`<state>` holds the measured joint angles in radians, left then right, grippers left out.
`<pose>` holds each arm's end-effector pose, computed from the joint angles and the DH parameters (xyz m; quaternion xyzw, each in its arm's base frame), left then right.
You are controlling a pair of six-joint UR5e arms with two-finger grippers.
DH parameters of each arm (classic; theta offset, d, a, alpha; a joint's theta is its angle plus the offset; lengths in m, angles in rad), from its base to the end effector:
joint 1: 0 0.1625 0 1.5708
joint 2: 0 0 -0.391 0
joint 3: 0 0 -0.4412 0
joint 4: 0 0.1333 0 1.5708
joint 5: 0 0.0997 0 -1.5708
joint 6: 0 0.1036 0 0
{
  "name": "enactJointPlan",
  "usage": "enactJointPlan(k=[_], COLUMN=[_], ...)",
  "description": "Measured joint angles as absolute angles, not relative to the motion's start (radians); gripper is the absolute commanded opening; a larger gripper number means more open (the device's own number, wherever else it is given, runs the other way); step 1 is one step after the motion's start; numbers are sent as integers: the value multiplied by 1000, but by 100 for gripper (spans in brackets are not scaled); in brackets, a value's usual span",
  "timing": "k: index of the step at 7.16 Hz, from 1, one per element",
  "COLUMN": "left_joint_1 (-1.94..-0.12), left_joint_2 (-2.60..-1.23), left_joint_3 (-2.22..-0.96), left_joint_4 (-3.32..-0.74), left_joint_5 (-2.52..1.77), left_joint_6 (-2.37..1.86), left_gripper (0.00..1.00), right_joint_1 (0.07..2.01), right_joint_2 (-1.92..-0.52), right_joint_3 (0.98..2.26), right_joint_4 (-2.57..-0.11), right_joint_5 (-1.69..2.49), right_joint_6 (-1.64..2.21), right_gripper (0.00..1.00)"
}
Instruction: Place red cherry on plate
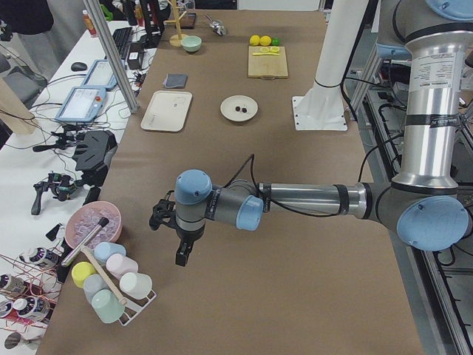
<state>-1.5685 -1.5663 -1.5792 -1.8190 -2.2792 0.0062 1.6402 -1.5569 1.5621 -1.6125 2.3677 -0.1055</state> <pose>-0.0646 -0.5558 0.6031 0.1186 0.3439 0.0476 0.9303 0.0968 -0.5382 0.6272 0.0171 -0.3879 -0.0096 0.9215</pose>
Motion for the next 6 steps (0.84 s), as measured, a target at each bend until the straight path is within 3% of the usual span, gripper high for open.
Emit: enactJointPlan(k=[3,6], left_joint_1=[-1574,-1575], left_joint_2=[-1585,-1583], left_joint_3=[-1598,-1605], left_joint_4=[-1818,-1823], left_joint_5=[-2298,-2299], left_joint_6=[-56,-72], left_gripper=[98,98], right_joint_1=[1646,1646], right_joint_2=[-1528,-1530], right_joint_3=[1655,1664], right_joint_4=[-1765,-1776], right_joint_5=[2361,2359], right_joint_6=[-97,-94], right_gripper=[100,100])
